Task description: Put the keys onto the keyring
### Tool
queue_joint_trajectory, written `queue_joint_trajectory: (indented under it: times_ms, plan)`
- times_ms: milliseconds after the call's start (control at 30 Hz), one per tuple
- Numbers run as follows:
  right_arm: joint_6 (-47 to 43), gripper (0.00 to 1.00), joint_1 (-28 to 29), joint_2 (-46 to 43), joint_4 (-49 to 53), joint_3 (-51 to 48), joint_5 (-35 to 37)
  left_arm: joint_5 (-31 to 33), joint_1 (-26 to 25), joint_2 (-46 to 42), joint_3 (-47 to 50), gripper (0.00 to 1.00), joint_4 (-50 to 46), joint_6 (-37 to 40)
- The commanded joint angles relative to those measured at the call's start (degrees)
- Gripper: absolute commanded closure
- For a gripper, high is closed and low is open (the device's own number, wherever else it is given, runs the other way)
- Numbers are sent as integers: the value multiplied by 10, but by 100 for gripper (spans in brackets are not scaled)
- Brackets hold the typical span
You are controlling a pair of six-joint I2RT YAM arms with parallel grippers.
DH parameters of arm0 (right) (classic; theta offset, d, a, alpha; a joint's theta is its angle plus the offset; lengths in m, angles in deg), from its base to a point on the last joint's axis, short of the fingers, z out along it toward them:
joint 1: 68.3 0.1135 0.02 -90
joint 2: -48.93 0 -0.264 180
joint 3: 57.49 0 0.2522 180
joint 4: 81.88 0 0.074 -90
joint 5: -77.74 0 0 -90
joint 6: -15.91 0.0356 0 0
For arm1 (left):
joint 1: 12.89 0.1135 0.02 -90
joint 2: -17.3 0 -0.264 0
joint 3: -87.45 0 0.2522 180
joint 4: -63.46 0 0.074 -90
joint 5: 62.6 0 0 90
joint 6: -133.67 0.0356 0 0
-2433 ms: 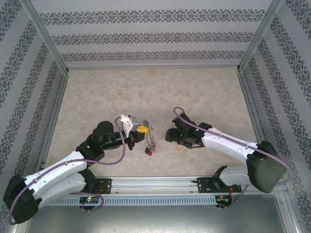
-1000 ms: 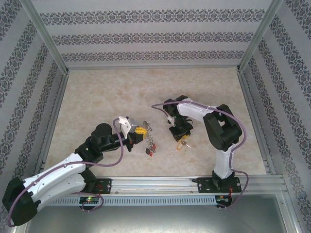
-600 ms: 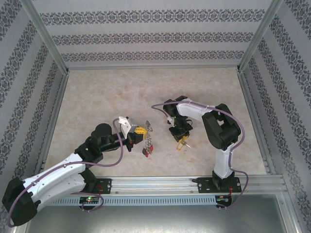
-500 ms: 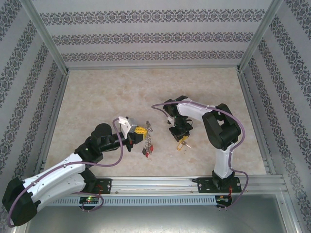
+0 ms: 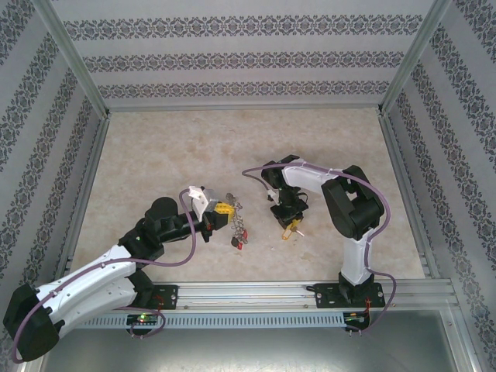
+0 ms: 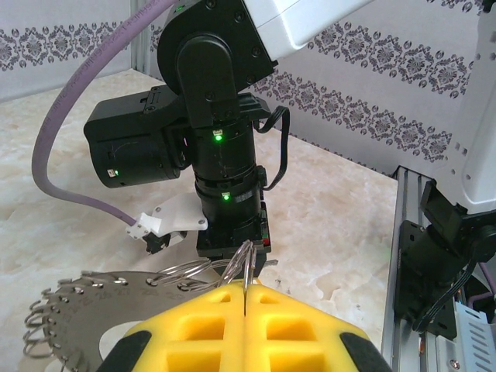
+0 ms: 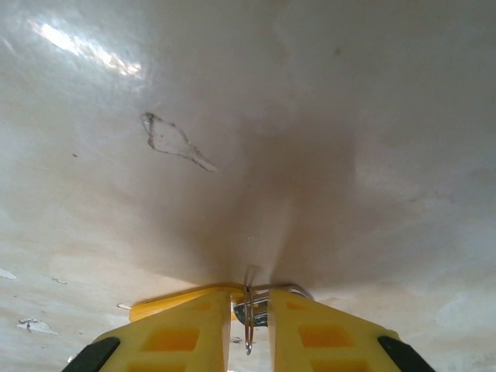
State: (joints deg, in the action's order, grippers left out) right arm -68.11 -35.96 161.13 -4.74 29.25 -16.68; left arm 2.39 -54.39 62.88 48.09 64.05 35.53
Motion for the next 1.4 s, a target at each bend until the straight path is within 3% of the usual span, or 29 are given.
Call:
queue_joint_trajectory:
  times_ms: [0,433,967,1167,1367]
  plan:
    - [-3,80,-6,3,1,-1,-9,1,8,-14,-2,100,19,8]
    - [-1,74,-6,13,-8,5,-14,2,8,-16,-1,100,18,8]
    - [-5,88,-9,8,-12,2,-5,-1,8,-14,-1,100,19,8]
    - [2,94,-9,-35,-22,-14,-6,-5,8,-2,-3,100,20,9]
    - [9,98,-14,-145,-66,-56,-37,-26,8,23,-7,100,29,15]
